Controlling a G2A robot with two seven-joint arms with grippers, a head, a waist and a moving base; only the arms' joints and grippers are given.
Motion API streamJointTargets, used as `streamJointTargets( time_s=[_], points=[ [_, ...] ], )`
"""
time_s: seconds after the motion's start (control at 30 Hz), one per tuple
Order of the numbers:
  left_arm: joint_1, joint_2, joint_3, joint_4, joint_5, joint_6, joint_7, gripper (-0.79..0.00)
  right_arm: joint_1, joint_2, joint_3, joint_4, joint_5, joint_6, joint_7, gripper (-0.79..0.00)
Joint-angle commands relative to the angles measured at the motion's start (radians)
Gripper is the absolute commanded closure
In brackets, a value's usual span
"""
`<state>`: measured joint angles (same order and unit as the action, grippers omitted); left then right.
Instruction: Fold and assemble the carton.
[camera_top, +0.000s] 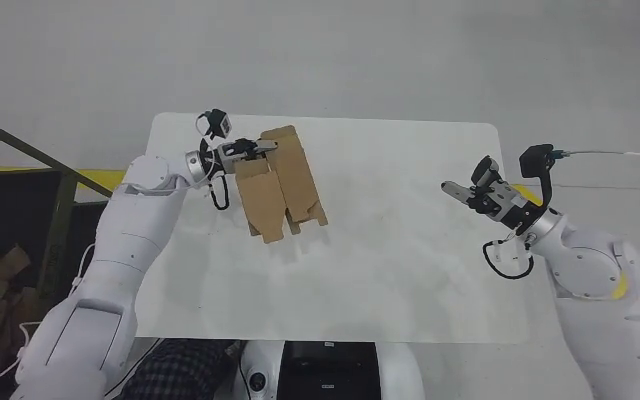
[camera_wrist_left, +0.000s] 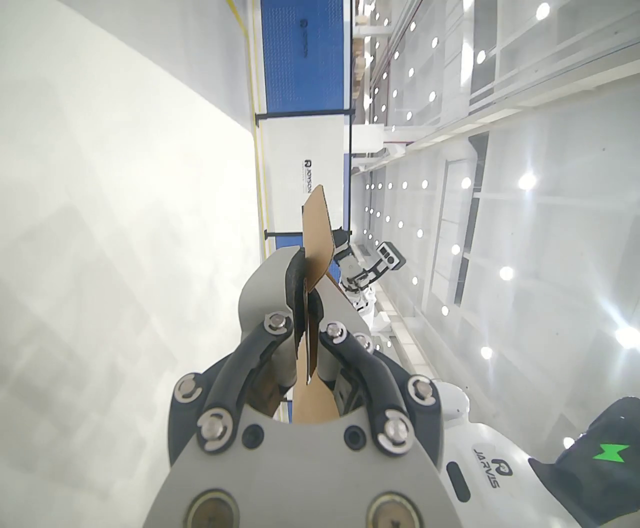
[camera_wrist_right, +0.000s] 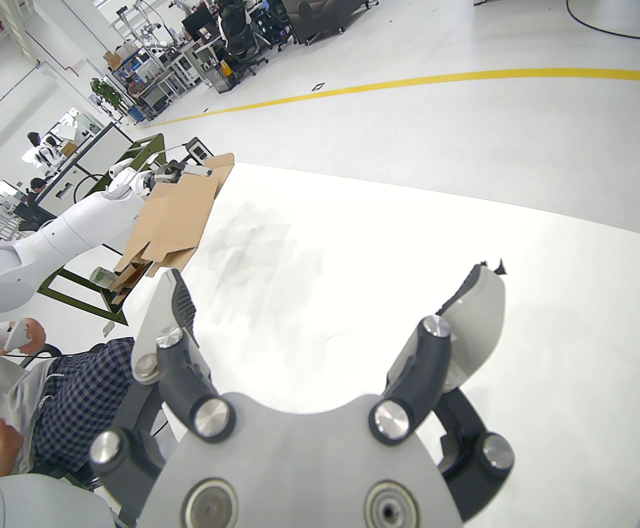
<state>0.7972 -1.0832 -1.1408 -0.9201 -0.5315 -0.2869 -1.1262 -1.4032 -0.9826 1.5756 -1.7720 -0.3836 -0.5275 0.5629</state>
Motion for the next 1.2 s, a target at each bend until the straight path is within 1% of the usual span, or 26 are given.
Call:
streamJointTargets(
  time_s=[0.0,0.13,0.2,0.3,0.5,0.6,1.17],
  points=[
    [-0.008,-0.011,0.033,0.008,0.008,-0.003,-0.007,0.000,0.000,0.000,0.000,0.000,0.000,0.000,0.000,-0.785],
    [-0.024,-0.029,0.082,0.019,-0.001,-0.012,-0.058,0.000,0.000,0.000,0.000,0.000,0.000,0.000,0.000,-0.785],
    [-0.035,-0.037,0.101,0.025,0.014,-0.040,-0.067,0.000,0.000,0.000,0.000,0.000,0.000,0.000,0.000,-0.785],
    [-0.052,-0.049,0.129,0.029,0.012,-0.052,-0.100,0.000,0.000,0.000,0.000,0.000,0.000,0.000,0.000,-0.785],
    [-0.080,-0.068,0.167,0.028,-0.024,-0.086,-0.208,0.000,0.000,0.000,0.000,0.000,0.000,0.000,0.000,-0.785],
    [-0.096,-0.077,0.188,0.040,-0.032,-0.080,-0.263,0.000,0.000,0.000,0.000,0.000,0.000,0.000,0.000,-0.785],
    [-0.096,-0.077,0.188,0.040,-0.032,-0.080,-0.263,0.000,0.000,0.000,0.000,0.000,0.000,0.000,0.000,-0.785]
  ],
)
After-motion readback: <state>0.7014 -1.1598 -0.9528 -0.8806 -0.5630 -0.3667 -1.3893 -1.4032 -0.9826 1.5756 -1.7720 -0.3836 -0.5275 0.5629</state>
